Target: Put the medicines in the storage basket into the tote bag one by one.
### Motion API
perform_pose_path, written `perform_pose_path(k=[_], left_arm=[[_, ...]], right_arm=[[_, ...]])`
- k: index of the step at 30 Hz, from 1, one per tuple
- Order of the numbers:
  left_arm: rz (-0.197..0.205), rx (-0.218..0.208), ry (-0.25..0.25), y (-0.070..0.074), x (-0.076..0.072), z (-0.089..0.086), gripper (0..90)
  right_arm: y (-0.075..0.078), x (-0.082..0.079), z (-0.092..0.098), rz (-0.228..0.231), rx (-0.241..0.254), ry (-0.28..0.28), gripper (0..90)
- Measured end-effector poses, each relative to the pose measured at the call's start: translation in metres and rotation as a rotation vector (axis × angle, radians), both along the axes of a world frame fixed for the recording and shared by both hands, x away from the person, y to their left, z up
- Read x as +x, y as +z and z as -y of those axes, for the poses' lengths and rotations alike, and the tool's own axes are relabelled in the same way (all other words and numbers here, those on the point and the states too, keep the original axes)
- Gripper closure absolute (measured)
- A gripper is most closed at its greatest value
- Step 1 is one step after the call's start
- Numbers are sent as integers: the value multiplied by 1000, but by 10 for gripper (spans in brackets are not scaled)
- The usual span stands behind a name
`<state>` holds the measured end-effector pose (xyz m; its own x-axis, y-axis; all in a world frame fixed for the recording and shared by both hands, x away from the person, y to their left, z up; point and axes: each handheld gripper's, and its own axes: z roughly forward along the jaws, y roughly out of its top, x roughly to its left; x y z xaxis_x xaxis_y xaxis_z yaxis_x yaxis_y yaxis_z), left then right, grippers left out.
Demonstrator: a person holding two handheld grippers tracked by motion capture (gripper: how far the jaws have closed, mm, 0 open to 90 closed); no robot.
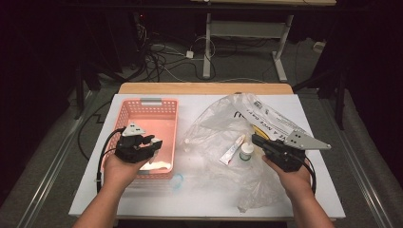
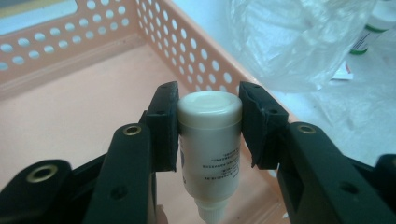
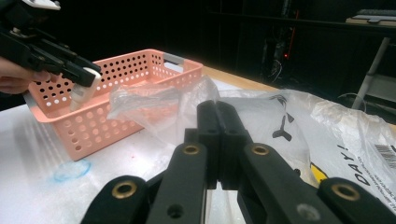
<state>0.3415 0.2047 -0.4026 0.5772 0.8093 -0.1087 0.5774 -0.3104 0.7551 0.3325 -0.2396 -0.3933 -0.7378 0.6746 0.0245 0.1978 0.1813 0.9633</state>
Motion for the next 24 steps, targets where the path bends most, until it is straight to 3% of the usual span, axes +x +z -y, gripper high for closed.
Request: perform_pose_path(k=[8, 24], left_arm=[[67, -40, -15, 11, -13, 3, 587], [137, -118, -82, 33, -25, 29, 587]], right_arm=[[-1, 0, -1, -3, 2, -5, 900], [0, 0, 0, 2, 5, -5, 900]])
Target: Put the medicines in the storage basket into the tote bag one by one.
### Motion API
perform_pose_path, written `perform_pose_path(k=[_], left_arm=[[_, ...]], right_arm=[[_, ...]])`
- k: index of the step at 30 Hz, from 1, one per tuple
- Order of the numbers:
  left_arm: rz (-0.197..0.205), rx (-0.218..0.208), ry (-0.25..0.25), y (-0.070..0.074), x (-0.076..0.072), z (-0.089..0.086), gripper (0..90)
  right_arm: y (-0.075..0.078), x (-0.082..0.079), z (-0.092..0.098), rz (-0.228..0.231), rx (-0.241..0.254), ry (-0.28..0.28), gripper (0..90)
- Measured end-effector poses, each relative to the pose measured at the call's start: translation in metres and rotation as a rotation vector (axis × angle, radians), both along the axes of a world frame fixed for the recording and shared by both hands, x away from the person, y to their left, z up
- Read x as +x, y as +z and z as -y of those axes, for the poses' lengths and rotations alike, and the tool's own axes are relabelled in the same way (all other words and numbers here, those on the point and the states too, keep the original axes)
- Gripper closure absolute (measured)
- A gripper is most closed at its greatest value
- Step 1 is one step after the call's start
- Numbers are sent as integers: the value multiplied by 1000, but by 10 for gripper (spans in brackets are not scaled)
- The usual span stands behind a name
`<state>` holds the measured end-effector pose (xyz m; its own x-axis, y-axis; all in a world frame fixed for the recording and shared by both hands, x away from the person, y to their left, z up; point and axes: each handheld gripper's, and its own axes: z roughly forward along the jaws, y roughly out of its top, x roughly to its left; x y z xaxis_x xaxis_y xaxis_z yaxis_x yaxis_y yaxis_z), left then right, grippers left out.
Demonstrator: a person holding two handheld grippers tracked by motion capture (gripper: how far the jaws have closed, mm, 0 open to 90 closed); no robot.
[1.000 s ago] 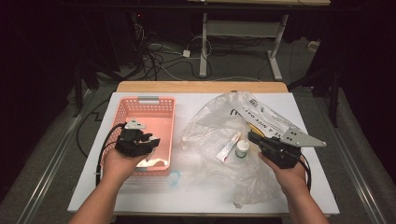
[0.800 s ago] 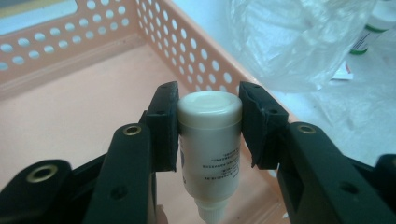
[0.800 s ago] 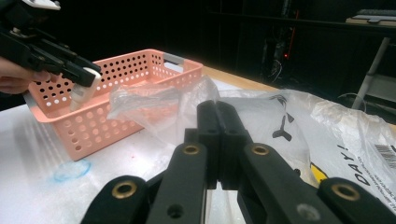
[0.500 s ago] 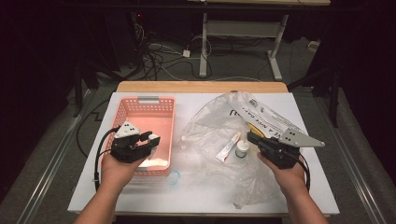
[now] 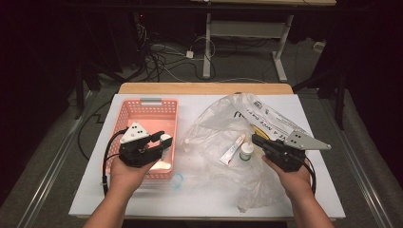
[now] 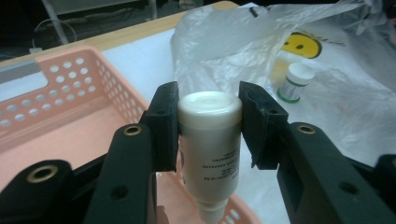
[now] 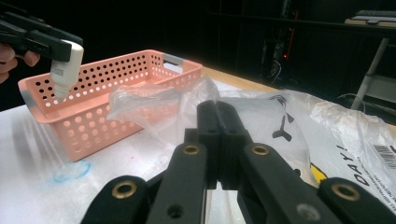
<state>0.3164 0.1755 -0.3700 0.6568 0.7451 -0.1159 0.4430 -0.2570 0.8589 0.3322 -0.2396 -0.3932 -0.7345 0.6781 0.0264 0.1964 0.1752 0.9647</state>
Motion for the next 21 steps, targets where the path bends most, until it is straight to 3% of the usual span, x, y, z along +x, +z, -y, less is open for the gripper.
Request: perform_pose_path(k=[9, 21], left_arm=[[11, -21, -57, 3, -3, 23, 587], [-3, -28, -111, -8, 0, 56, 586]], right_arm=[[1, 0, 0, 2, -2, 0, 900], [1, -1, 1, 3, 3, -1, 900]])
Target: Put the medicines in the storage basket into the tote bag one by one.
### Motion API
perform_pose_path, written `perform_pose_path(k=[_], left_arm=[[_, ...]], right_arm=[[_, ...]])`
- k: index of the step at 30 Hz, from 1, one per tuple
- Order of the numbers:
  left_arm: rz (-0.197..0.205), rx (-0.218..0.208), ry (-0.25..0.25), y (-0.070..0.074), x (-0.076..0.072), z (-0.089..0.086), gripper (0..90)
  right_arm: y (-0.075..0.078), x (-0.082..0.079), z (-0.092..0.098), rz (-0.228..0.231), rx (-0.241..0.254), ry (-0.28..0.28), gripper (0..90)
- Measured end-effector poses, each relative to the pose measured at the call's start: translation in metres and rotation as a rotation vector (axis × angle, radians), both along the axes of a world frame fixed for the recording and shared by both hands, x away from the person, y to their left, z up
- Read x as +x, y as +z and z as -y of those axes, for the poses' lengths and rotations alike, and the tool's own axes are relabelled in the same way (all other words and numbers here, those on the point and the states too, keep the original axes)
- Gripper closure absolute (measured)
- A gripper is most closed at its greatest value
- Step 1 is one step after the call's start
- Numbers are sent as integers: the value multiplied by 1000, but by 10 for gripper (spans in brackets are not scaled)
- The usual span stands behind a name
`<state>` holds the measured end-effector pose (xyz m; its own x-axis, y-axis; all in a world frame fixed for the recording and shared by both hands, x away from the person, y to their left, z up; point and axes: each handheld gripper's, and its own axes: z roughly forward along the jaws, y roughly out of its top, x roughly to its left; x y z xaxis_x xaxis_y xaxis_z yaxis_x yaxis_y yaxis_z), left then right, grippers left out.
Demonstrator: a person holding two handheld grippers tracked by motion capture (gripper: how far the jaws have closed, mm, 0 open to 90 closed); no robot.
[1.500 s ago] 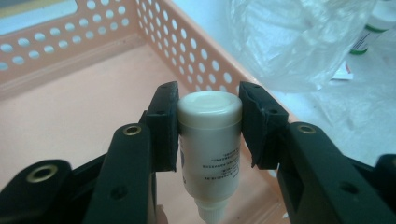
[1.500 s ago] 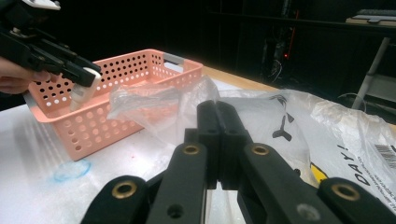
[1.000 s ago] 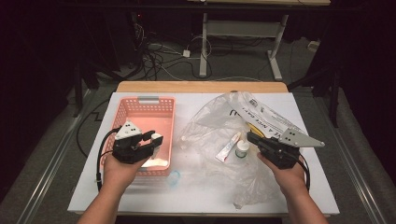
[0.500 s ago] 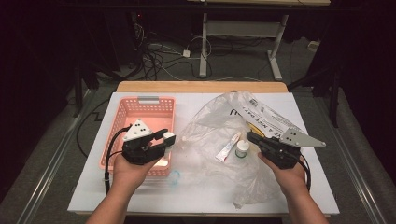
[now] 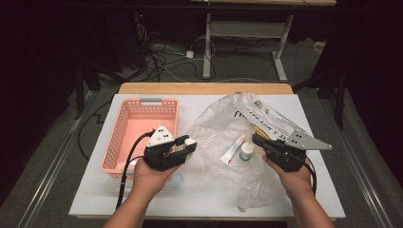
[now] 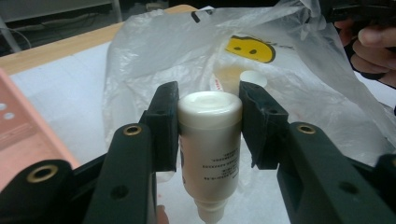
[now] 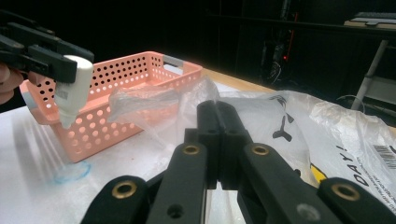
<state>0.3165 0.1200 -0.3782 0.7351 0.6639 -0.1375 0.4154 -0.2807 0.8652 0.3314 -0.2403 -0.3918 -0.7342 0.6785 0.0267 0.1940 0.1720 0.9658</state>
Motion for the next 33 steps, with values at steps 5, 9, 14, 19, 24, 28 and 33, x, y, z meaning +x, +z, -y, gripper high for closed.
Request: perform_pose_path(k=[5, 9, 14, 19, 24, 28, 33], left_arm=[[-2, 9, -15, -6, 1, 12, 586], [-5, 17, -23, -10, 3, 21, 586], [-9, 16, -28, -16, 5, 30, 586], [-12, 23, -31, -22, 9, 39, 586], [-9, 29, -35, -27, 12, 49, 586], [-9, 40, -33, -32, 16, 57, 586], [-8, 49, -32, -36, 22, 66, 586]], right_arm=[[1, 0, 0, 5, 0, 2, 900], [1, 0, 0, 4, 0, 2, 900], [1, 0, 0, 7, -2, 5, 900], [1, 0, 0, 6, 0, 4, 900], [1, 0, 0, 5, -1, 5, 900], [1, 0, -1, 7, 0, 6, 900], [1, 0, -1, 6, 1, 7, 900]])
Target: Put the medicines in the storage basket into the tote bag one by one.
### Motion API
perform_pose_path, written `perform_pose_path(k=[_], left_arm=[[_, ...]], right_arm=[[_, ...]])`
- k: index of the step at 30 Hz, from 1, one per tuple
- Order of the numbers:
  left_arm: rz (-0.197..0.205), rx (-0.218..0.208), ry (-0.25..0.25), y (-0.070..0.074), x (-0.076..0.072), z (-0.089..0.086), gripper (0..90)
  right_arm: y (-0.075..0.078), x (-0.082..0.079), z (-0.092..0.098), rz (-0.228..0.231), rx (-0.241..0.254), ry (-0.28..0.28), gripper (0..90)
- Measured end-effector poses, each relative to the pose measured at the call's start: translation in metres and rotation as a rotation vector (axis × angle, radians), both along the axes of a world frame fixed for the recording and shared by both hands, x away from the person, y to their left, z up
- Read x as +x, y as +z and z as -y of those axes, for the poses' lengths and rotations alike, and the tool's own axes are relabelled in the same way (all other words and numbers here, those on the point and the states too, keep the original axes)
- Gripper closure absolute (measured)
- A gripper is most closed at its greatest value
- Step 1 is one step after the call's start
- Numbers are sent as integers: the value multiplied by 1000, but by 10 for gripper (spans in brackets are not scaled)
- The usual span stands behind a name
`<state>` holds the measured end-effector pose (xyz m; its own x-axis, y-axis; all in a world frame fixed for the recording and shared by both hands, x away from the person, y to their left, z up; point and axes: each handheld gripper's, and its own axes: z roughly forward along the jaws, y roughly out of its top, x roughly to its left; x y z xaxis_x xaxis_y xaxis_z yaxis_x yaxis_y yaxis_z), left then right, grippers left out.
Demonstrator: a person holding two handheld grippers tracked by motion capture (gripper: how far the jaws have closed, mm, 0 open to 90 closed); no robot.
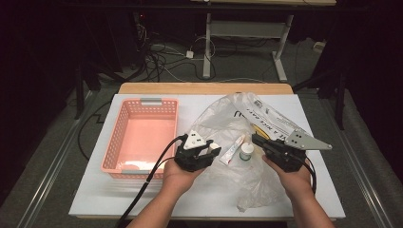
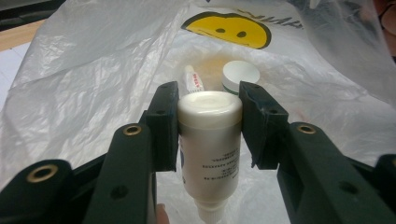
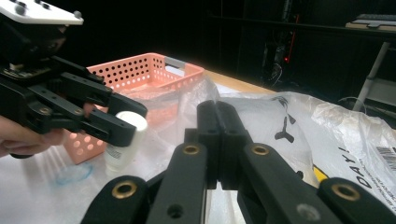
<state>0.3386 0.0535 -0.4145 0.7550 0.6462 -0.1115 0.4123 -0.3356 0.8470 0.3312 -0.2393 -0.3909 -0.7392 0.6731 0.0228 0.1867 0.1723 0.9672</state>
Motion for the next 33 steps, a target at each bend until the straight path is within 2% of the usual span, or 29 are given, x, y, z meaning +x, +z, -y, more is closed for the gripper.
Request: perform_pose_path(k=[8, 13, 17, 26, 30, 33], left_arm=[[11, 25, 15, -7, 13, 14, 586], [14, 46, 15, -14, 21, 27, 585], [31, 65, 20, -19, 28, 39, 585], [47, 77, 45, -28, 52, 61, 584], [27, 80, 59, -34, 61, 67, 582], [25, 97, 56, -38, 65, 70, 581]], right_arm=[[0, 0, -1, -3, 4, 0, 900], [0, 1, -1, 0, 6, 2, 900], [0, 1, -2, -7, 10, 2, 900], [0, 2, -3, -8, 14, 8, 900], [-1, 3, -3, -10, 14, 8, 900], [-2, 3, -2, -10, 14, 9, 900]])
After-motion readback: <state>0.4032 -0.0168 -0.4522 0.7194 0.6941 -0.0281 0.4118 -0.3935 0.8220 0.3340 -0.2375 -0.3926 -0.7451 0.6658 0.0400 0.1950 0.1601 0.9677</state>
